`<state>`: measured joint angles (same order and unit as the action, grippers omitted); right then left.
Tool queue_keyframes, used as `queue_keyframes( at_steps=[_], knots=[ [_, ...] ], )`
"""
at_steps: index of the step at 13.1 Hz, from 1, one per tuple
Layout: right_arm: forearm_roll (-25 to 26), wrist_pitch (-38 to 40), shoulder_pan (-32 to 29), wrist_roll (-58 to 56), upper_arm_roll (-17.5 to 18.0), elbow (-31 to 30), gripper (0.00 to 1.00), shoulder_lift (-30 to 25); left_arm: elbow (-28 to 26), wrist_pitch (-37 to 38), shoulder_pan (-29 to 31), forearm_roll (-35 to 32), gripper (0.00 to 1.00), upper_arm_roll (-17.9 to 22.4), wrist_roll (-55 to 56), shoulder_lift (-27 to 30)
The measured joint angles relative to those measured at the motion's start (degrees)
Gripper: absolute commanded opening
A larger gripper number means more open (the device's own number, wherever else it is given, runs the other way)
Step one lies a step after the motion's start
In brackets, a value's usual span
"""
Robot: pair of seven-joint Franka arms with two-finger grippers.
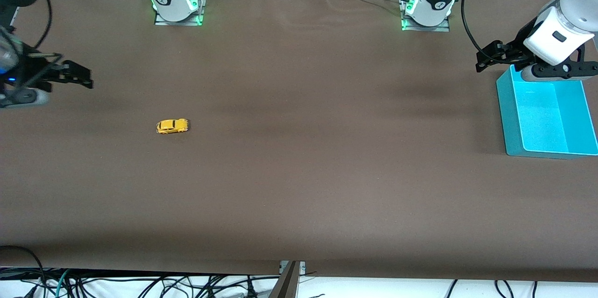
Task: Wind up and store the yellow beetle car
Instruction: 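Reach the right gripper over the yellow beetle car, then lower the right gripper and grasp the yellow car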
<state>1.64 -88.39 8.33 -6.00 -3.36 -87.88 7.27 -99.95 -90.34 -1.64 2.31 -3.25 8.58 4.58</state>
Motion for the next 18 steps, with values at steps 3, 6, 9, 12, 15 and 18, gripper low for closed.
queue_keyframes(
  at_steps=[3,6,9,12,15,18],
  knots=[
    [0.02,-0.79,7.92,1.15,0.31,-0.14,1.00,3.00,0.00,0.00,0.00,0.00,1.00,0.01,0.00,0.00],
    [0.04,-0.88,11.44,1.18,0.33,-0.25,1.00,7.31,0.00,0.00,0.00,0.00,1.00,0.01,0.00,-0.01],
    [0.31,-0.86,11.45,-6.60,0.12,-0.30,1.00,10.45,0.01,0.00,0.00,0.00,1.00,0.01,0.00,-0.02],
    [1.02,-1.97,11.03,-23.56,-0.67,-0.47,1.00,13.58,0.01,0.00,0.00,0.00,1.00,0.01,0.00,-0.02],
    [1.81,-8.41,10.28,-37.12,-0.97,-3.38,1.00,15.71,0.02,0.00,0.00,0.00,1.00,0.01,0.00,-0.03],
    [1.81,-16.62,8.71,-49.71,-2.15,-10.68,1.00,15.70,0.02,0.00,0.00,0.00,1.00,0.01,0.00,-0.03]
  ],
)
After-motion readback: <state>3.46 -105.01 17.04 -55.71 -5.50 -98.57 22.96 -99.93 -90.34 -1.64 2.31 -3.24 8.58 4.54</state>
